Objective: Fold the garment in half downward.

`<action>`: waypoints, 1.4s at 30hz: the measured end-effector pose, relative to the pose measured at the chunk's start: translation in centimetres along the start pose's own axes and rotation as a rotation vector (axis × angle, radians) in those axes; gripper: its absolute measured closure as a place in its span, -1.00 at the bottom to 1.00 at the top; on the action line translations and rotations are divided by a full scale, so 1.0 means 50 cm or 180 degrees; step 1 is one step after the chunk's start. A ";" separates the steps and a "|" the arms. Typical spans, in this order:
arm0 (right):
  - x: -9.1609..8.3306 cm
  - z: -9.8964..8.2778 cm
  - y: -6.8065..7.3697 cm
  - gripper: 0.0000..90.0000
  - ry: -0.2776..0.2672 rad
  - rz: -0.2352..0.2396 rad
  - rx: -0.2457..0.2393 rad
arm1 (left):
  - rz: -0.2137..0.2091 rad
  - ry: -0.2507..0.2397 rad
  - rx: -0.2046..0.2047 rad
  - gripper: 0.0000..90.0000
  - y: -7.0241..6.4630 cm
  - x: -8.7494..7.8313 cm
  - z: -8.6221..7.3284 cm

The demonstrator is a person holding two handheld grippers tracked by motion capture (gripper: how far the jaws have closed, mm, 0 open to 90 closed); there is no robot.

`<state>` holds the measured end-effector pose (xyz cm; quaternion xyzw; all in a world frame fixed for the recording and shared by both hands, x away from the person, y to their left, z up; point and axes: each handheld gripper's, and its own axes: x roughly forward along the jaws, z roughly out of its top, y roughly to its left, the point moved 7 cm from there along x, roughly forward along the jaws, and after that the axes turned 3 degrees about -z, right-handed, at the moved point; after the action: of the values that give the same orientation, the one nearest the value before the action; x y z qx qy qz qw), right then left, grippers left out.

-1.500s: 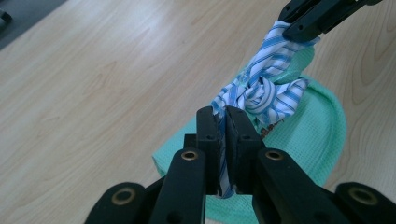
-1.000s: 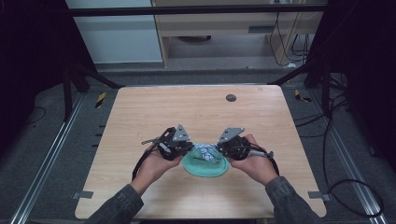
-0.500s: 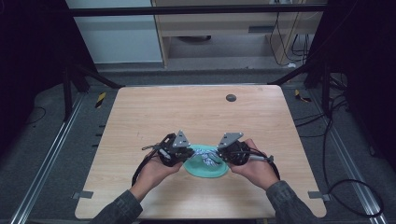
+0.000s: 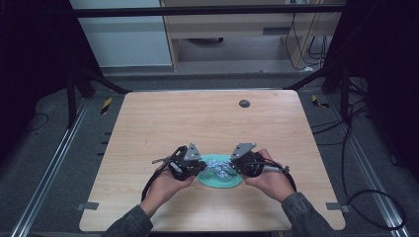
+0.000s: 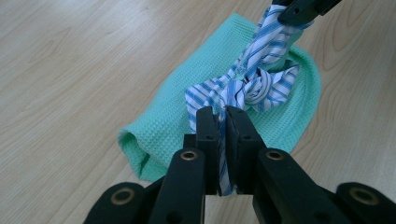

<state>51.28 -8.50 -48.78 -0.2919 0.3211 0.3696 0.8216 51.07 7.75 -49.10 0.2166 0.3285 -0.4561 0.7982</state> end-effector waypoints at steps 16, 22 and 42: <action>-0.003 -0.035 0.028 0.85 0.0038 0.0043 -0.0010 | -0.0045 0.0063 0.0074 0.85 -0.026 0.019 -0.026; -0.004 -0.050 0.041 0.83 0.0040 0.0080 0.0012 | -0.0080 0.0044 0.0074 0.81 -0.038 0.021 -0.035; -0.005 -0.032 0.052 0.10 0.0029 0.0102 0.0076 | -0.0044 -0.0080 0.0129 0.12 -0.043 0.010 -0.045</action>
<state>48.63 -8.29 -50.22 -0.2785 0.3339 0.3776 0.8175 48.67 7.85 -51.10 0.2247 0.3106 -0.4708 0.7946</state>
